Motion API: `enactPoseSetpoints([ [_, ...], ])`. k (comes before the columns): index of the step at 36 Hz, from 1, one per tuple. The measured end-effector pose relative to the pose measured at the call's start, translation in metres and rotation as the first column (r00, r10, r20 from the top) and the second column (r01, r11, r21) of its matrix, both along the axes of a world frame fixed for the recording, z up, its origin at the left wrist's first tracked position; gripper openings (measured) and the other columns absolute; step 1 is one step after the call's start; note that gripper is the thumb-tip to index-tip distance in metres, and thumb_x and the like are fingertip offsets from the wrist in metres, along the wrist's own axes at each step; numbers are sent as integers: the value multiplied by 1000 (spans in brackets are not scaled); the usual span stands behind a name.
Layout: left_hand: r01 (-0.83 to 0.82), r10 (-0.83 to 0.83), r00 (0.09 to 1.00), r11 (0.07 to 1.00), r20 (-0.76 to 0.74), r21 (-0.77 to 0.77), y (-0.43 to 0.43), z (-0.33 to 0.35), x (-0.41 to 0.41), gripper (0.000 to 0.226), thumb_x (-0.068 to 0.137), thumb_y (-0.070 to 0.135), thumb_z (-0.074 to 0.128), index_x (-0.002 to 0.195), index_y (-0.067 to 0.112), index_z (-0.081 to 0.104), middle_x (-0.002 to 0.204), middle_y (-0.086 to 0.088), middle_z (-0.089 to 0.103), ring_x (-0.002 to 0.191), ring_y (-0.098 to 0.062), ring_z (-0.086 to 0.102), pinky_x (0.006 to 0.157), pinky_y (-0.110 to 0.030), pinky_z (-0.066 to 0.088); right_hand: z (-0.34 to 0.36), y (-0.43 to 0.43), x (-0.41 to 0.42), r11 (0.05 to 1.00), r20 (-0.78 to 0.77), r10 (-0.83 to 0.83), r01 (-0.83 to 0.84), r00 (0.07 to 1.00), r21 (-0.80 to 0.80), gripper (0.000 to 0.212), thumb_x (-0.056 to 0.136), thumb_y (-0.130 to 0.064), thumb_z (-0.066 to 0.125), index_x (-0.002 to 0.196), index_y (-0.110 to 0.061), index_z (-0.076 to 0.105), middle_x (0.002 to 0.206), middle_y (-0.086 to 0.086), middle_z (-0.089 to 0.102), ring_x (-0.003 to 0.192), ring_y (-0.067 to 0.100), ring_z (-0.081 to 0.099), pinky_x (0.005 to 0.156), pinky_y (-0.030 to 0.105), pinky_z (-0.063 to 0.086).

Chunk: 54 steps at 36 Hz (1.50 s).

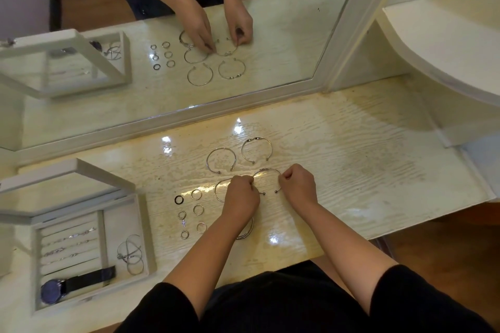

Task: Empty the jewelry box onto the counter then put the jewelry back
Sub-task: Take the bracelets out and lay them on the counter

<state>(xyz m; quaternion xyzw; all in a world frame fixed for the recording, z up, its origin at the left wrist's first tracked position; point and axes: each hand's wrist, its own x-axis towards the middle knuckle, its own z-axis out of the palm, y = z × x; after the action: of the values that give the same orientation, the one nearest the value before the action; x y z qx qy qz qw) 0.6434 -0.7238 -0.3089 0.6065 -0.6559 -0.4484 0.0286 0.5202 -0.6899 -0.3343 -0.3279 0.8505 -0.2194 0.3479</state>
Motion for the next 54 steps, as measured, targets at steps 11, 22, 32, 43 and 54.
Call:
enactPoseSetpoints([
  [11, -144, 144, 986, 990, -89, 8, -6, 6, 12, 31, 90, 4, 43, 116, 4, 60, 115, -11, 64, 108, -22, 58, 88, -24, 42, 1, 0, -6, 994, 72, -85, 90, 994, -64, 10, 85, -17, 63, 82, -10, 56, 72, -9, 51, 70, 7, 48, 54, 10, 32],
  [22, -336, 352, 901, 936, -256, 105, -8, 13, 52, 23, 87, -1, 42, 97, 5, 62, 83, -6, 63, 66, -8, 59, 69, -25, 49, 13, -4, 30, 984, 89, -68, 81, 994, -158, 10, 88, -13, 53, 79, -12, 55, 68, -12, 50, 63, 0, 45, 52, 3, 37],
  [32, -443, 455, 850, 890, -266, 105, -3, 16, 119, 26, 87, -1, 37, 86, 13, 60, 73, 3, 62, 63, -6, 59, 40, -10, 42, 17, -14, 105, 978, 160, 140, -110, 977, -179, 12, 87, -15, 54, 75, -18, 53, 67, -12, 50, 62, -1, 45, 53, 1, 36],
  [43, -531, 533, 797, 842, -283, 91, 2, 10, 188, 25, 87, -3, 40, 84, 13, 60, 69, 1, 61, 58, -6, 56, 46, -4, 40, 26, -25, 186, 920, 186, 382, -353, 905, -170, 14, 86, -15, 55, 75, -21, 51, 70, -4, 57, 64, 11, 52, 55, 15, 38],
  [54, -557, 549, 800, 829, -240, 40, -3, 6, 251, 24, 90, 2, 40, 88, 15, 60, 72, 3, 61, 62, -7, 57, 45, -7, 42, 31, -33, 246, 819, 116, 571, -553, 813, -156, 10, 86, -13, 56, 89, -9, 65, 74, -4, 57, 71, 11, 52, 64, 21, 36],
])
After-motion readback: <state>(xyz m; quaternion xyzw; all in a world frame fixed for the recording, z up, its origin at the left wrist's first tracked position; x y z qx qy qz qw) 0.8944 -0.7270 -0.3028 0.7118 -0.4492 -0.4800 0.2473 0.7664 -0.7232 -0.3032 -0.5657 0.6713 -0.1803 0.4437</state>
